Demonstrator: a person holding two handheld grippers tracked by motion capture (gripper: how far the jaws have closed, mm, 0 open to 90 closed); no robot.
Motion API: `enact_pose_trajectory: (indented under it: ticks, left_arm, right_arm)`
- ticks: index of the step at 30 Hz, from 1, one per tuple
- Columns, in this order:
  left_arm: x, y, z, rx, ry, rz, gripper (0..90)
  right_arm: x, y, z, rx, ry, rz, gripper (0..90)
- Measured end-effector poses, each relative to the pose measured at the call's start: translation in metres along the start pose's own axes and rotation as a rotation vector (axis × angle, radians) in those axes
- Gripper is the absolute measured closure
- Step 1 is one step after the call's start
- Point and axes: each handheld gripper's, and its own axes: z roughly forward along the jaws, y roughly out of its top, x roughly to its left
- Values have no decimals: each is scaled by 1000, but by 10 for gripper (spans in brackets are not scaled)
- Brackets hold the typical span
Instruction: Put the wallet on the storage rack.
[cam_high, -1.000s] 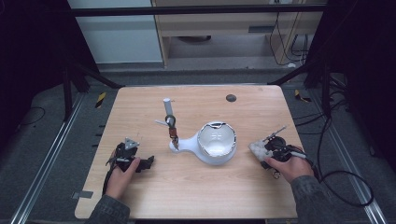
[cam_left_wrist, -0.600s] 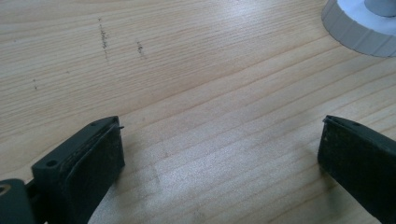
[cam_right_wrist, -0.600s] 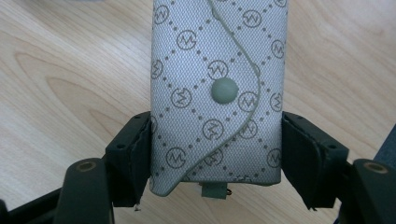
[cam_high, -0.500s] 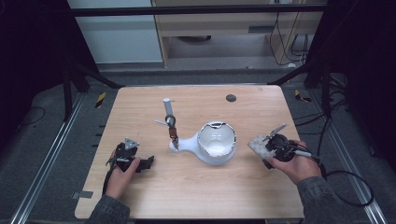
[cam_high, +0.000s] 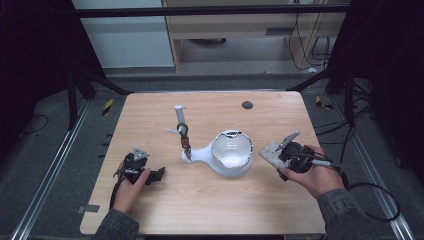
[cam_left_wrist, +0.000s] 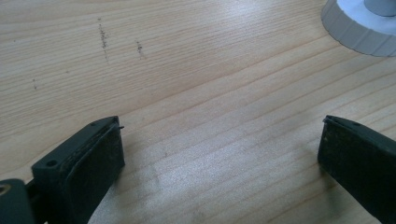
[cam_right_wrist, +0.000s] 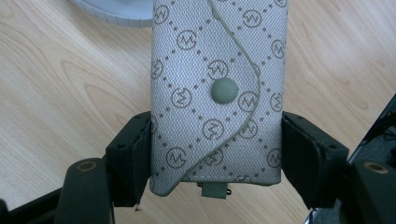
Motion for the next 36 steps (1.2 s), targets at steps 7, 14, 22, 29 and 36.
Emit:
enact_pose_trajectory:
  ticks: [7, 14, 22, 29, 36]
  left_arm:
    - [0, 0, 0, 0, 0, 0, 0]
    - [0, 0, 0, 1, -1, 0, 0]
    - [0, 0, 0, 1, -1, 0, 0]
    - [0, 0, 0, -2, -1, -3, 0]
    - [-1, 0, 0, -3, -1, -4, 0]
  right_arm:
    - [5, 9, -9, -15, -7, -48, 308]
    - [6, 16, -19, -21, -17, -74, 308]
    - [8, 24, -26, -23, -22, -104, 308]
    - [12, 35, -31, -26, -26, -138, 308]
    - [19, 47, -33, -21, -13, -174, 308]
